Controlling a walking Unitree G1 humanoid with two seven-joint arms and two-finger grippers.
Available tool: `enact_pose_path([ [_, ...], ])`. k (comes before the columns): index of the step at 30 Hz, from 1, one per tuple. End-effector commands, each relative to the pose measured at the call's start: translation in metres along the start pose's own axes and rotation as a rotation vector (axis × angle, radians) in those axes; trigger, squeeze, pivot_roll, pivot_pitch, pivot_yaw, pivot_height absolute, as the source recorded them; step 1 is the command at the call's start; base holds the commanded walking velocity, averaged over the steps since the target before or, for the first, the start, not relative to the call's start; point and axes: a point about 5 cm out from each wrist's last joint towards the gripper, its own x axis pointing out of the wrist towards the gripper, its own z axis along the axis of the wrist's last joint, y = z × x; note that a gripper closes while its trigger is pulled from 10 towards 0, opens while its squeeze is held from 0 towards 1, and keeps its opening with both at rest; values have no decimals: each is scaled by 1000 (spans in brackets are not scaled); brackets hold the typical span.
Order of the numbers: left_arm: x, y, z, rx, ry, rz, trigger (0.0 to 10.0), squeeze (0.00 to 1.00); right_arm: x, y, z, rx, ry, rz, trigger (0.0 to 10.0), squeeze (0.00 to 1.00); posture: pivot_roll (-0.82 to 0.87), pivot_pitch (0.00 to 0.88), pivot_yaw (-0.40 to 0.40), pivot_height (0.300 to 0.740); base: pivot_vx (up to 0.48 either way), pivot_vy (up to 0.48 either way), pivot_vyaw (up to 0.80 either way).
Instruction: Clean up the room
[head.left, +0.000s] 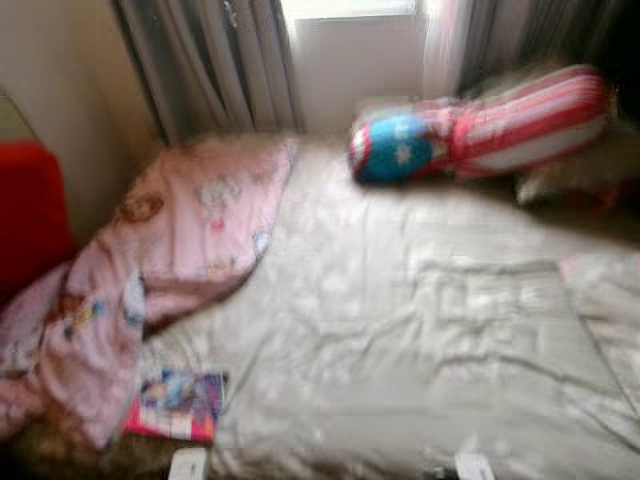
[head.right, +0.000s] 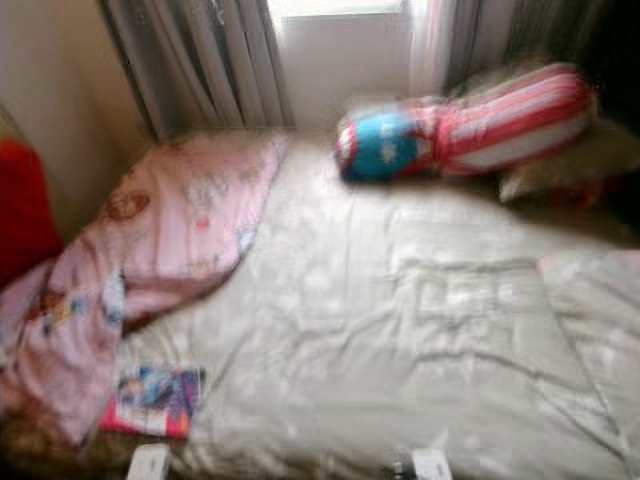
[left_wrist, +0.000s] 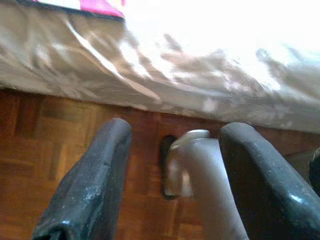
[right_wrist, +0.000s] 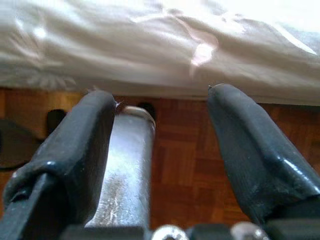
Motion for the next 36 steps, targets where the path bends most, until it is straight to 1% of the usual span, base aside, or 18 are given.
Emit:
enact_pose_path([
  [1, -3, 11, -1, 3, 8, 32, 10000, 0, 2, 9, 6, 1, -18, 24, 10000, 0, -40, 0, 9, 740, 0, 450, 0],
  [15, -2, 10, 0, 2, 5, 33, 10000, 0, 2, 9, 8, 12, -29, 30, 10000, 0, -24, 0, -1, 740, 0, 450, 0],
  [19, -2, 10, 0, 3, 6, 33, 10000, 0, 2, 9, 8, -7, -20, 27, 10000, 0, -23, 0, -1, 740, 0, 450, 0],
  [36, -2, 9, 0, 6, 4, 33, 10000, 0, 2, 8, 8, -12, -22, 31, 10000, 0, -15, 0, -11, 740, 0, 434, 0],
])
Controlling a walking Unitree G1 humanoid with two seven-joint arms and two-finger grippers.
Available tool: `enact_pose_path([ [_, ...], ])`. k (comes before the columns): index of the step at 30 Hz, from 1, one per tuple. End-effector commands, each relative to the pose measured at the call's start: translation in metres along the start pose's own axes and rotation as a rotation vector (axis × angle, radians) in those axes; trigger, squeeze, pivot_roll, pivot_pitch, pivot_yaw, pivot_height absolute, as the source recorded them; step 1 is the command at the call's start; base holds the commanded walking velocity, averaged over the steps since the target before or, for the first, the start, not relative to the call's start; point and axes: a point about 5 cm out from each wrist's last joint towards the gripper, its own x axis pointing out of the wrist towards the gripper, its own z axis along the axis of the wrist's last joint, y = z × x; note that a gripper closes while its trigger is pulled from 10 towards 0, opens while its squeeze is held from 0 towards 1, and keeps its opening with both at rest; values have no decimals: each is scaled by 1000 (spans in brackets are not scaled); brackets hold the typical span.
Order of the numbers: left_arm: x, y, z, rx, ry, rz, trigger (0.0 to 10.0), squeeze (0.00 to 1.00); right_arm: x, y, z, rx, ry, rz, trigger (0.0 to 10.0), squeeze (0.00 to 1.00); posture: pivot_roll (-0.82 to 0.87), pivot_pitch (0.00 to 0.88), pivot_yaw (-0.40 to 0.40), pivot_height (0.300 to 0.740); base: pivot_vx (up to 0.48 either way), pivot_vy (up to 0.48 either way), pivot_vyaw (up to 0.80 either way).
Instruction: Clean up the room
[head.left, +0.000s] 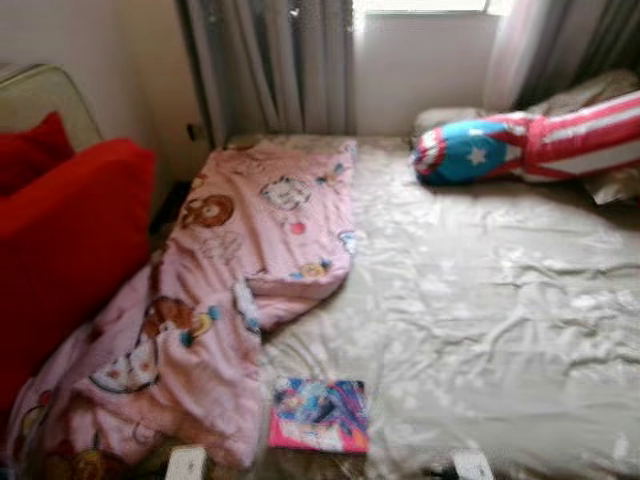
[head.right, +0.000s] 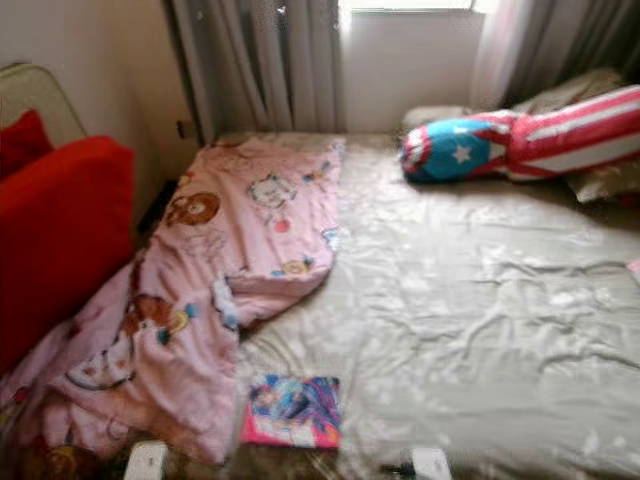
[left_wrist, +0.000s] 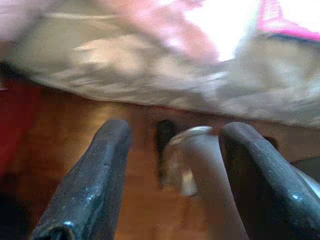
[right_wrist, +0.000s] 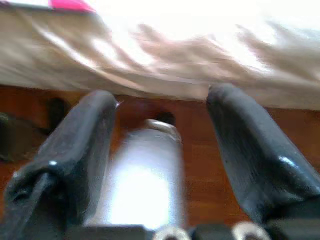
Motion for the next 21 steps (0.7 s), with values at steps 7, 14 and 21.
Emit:
enact_pose_path([
  [7, 2, -5, 3, 9, -6, -9, 10000, 0, -3, -11, -5, 5, 11, -28, 10000, 0, -16, 0, -12, 740, 0, 0, 0],
  [14, 2, -4, 4, 3, -14, -9, 10000, 0, -2, -11, -5, 12, 7, -31, 10000, 0, -22, 0, -7, 740, 0, 0, 0],
  [21, 2, -3, 5, 8, -19, -9, 10000, 0, -2, -9, -4, 24, -3, -32, 10000, 0, -33, 0, 0, 740, 0, 0, 0],
])
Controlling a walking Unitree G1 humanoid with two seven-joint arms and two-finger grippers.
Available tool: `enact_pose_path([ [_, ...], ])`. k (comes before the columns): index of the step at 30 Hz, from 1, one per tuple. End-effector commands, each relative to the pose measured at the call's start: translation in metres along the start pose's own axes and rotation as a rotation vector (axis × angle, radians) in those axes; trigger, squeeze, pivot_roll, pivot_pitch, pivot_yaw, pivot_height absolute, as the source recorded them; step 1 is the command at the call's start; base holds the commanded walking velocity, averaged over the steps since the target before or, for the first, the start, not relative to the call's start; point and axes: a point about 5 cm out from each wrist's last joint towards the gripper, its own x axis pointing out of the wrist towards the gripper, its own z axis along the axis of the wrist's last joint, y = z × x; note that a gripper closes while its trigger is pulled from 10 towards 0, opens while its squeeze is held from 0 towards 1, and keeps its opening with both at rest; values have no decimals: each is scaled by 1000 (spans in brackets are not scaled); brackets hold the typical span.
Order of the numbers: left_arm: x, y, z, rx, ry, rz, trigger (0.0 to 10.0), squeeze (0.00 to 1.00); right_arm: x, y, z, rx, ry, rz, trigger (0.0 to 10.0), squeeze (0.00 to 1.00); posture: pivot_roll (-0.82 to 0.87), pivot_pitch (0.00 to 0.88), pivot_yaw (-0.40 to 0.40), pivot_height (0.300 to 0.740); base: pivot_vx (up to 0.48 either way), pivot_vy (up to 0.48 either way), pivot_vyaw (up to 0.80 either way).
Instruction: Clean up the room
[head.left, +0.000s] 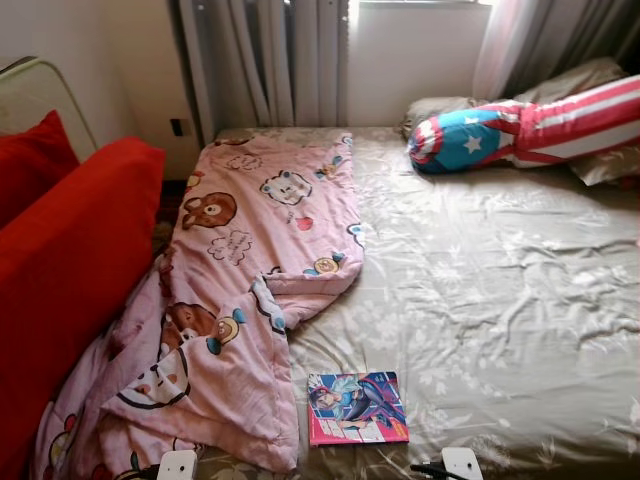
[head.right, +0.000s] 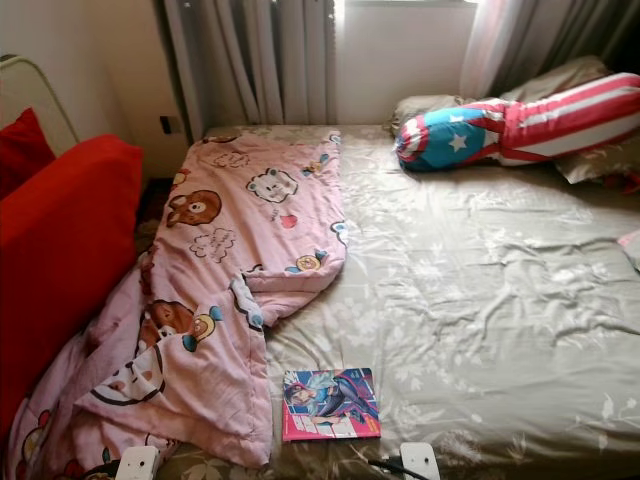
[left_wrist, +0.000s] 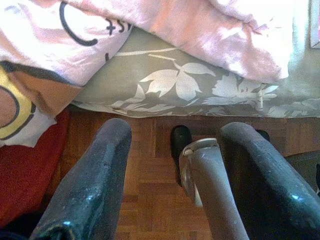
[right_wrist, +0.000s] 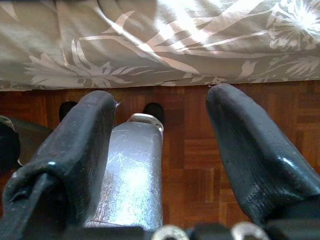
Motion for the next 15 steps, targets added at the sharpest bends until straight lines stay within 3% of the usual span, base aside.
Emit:
enact_pose_path([
  [1, 0, 1, -1, 8, 2, -4, 10000, 0, 0, -1, 1, 19, -13, -12, 10000, 0, -43, 0, 8, 740, 0, 0, 0],
  [5, -1, 2, 0, 17, 3, -8, 10000, 0, 0, 0, 3, 53, -47, -11, 10000, 0, -47, 0, 14, 740, 0, 0, 0],
  [12, 0, 2, 2, 16, 2, -6, 10000, 0, 0, 2, 7, 20, -56, 3, 10000, 0, -45, 0, 17, 740, 0, 0, 0],
  [15, 0, 3, 3, 23, 3, -10, 10000, 0, 1, 3, 7, 21, -57, 8, 10000, 0, -55, 0, 26, 740, 0, 0, 800],
])
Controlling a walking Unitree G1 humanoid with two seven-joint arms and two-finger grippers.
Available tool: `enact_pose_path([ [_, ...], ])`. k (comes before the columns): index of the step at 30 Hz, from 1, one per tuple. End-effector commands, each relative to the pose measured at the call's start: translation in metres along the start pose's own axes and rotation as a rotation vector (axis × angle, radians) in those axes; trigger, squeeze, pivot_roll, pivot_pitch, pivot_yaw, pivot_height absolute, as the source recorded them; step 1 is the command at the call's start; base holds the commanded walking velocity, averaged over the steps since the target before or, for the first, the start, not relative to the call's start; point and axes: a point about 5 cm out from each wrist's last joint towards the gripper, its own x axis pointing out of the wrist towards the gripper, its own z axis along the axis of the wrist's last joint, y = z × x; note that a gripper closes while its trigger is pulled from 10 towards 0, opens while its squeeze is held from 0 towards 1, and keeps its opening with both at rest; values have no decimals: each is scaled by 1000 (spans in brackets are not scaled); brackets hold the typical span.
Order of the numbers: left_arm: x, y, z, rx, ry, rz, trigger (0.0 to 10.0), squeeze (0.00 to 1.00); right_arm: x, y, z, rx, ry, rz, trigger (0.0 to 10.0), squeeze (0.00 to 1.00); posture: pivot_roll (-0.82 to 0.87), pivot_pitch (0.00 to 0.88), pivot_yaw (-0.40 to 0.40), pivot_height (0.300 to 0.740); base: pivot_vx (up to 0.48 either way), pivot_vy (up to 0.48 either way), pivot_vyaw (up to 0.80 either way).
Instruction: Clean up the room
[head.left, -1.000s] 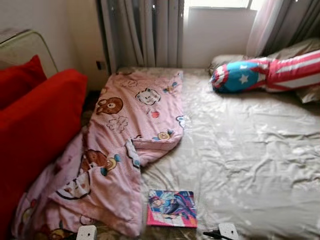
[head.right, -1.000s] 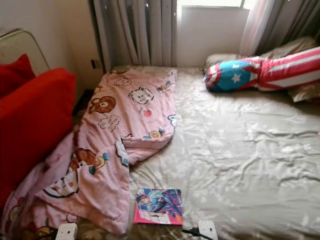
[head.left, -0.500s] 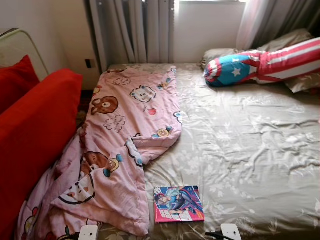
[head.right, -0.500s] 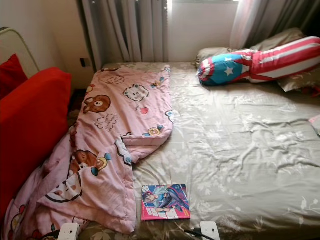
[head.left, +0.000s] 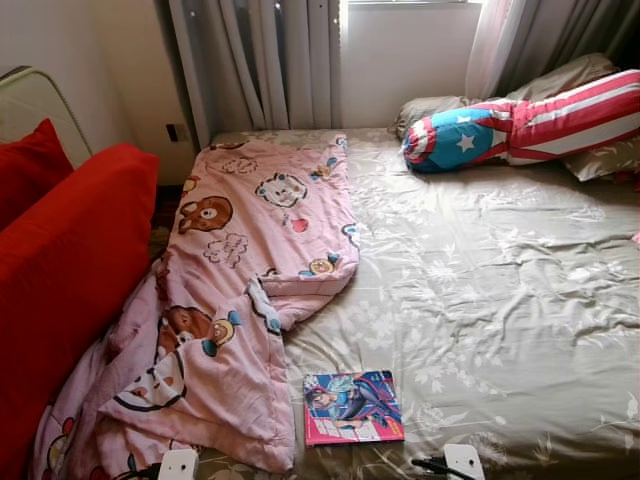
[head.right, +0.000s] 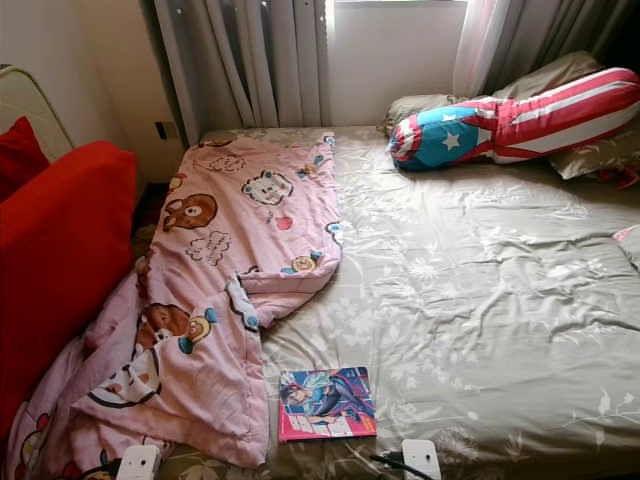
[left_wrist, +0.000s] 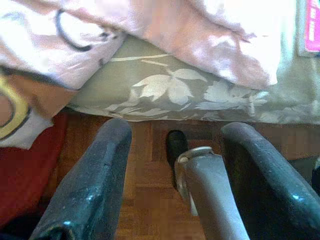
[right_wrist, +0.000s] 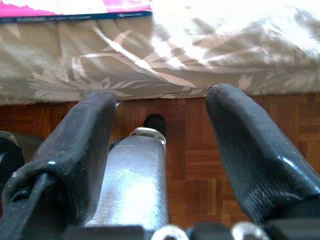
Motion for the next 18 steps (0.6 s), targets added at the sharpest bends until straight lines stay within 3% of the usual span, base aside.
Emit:
enact_pose_path([
  [1, -3, 5, -8, 12, 28, 8, 10000, 0, 1, 2, 2, -3, -7, 9, 10000, 0, -56, 0, 27, 740, 0, 0, 800],
  [13, -4, 5, -9, 14, 20, 10, 10000, 0, 0, 2, 2, -11, -26, 17, 10000, 0, -44, 0, 22, 740, 0, 0, 770],
  [18, -3, 2, -8, 24, -2, -6, 10000, 0, 0, 1, 5, -23, -56, 36, 10000, 0, -31, 0, 8, 740, 0, 0, 0],
])
